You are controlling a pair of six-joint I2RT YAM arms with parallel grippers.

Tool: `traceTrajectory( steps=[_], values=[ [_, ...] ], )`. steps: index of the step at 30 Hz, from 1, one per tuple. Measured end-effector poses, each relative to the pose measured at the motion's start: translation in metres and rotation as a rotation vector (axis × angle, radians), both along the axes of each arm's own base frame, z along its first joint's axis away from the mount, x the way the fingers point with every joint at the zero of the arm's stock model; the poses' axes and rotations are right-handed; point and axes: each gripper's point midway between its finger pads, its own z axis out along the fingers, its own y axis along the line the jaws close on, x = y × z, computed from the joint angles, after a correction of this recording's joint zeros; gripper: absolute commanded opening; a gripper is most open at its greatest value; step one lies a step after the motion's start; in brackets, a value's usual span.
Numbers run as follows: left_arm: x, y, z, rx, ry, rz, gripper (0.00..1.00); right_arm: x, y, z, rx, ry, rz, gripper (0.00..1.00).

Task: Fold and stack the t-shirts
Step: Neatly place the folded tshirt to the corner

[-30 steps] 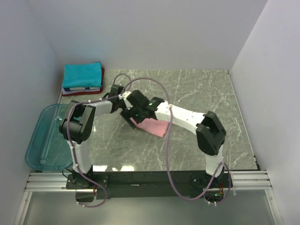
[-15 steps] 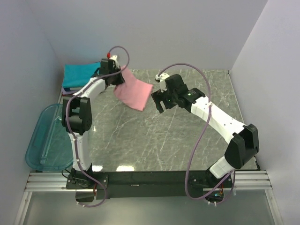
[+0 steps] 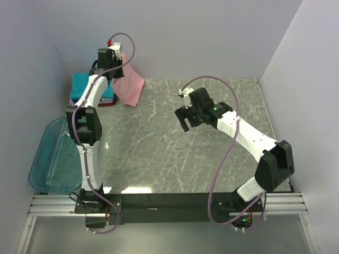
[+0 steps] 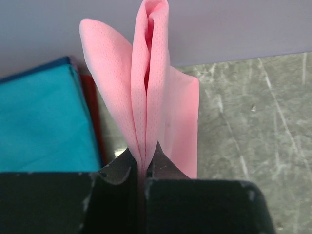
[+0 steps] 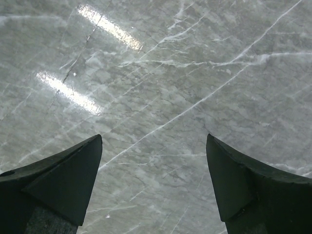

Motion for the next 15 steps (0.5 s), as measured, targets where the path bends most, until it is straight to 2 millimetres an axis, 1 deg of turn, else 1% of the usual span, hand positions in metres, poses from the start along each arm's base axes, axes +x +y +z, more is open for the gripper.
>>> traceTrajectory(
  steps=[3,10,13,15],
  values=[
    [0.003,0.008,0.008,0.042,-0.022,-0.004,0.0,-0.001,-0.001,0.0,-0.002,-0.002,-0.002,0.94],
    [0.002,0.014,0.011,0.104,-0.035,-0.018,0.0,-0.001,-0.002,0.001,-0.004,-0.004,-0.004,0.95],
    [-0.001,0.015,0.019,0.113,-0.041,-0.022,0.0,-0.001,-0.002,0.001,-0.005,-0.004,-0.006,0.95],
    [-0.005,0.015,0.029,0.118,-0.049,-0.024,0.0,-0.001,-0.002,0.001,-0.005,-0.004,-0.006,0.95]
  ],
)
